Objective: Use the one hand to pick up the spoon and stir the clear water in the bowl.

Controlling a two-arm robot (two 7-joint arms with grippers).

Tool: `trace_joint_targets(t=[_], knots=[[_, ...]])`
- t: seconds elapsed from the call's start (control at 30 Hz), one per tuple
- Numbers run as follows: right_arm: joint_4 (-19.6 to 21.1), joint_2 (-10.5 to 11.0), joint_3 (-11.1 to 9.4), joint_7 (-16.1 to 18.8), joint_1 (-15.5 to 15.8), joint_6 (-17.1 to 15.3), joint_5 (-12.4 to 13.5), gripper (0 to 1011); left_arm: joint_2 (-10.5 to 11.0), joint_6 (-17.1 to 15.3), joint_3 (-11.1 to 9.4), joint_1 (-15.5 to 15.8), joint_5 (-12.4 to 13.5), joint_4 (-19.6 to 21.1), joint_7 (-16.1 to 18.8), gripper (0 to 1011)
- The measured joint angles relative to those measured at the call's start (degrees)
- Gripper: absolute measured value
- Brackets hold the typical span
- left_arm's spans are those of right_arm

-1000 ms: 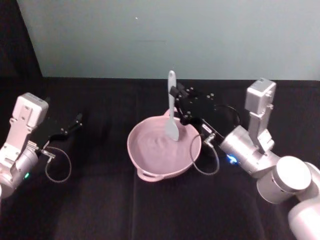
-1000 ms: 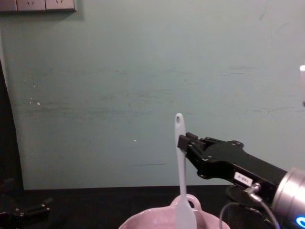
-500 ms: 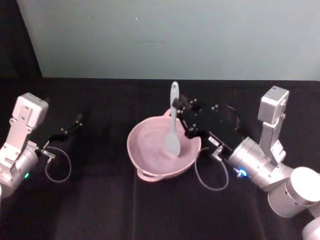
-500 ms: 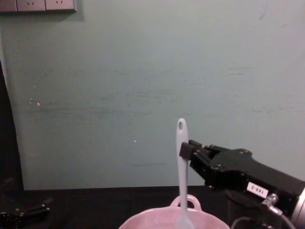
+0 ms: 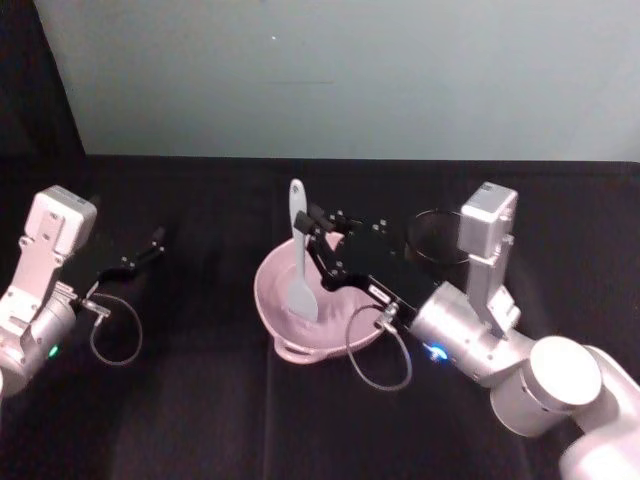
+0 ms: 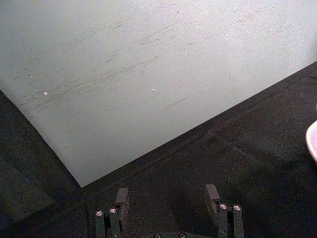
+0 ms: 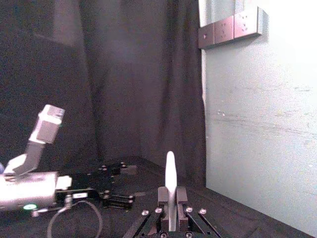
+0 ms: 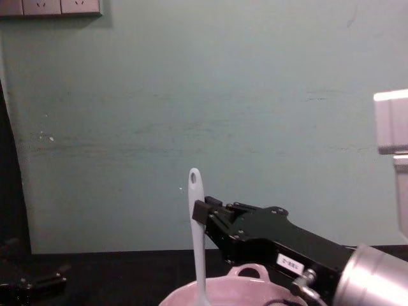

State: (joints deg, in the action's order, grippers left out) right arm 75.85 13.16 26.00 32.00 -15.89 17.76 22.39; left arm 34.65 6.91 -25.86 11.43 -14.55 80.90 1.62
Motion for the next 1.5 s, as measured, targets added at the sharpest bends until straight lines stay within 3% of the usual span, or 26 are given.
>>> trace_joint_targets(t=[0.33,0.7,0.87,1.1,1.33,1.5], knots=[[-7.0,-3.6,-0.8,-3.6,-4.2,4.0,-3.9,108,0.0,0.0,0.0,0.0,0.0,0.0,0.0,1011],[-7.8,-2.6,-3.8,-4.8,-3.8,6.6,-6.2,108,0.0,0.0,0.0,0.0,0.0,0.0,0.0,1011],[-6.2,-1.2,-5.0,-3.9,-2.3,6.1,-5.4,108,0.0,0.0,0.0,0.0,0.0,0.0,0.0,1011],[0.9,1.2,-5.5,-1.2,2.7,3.7,-2.1,108,0.0,0.0,0.0,0.0,0.0,0.0,0.0,1011],[5.1,2.0,-3.7,0.4,5.4,2.2,-0.3,107,0.0,0.0,0.0,0.0,0.0,0.0,0.0,1011],[4.2,1.2,-2.1,0.4,4.6,1.9,-0.7,108,0.0,0.0,0.0,0.0,0.0,0.0,0.0,1011]])
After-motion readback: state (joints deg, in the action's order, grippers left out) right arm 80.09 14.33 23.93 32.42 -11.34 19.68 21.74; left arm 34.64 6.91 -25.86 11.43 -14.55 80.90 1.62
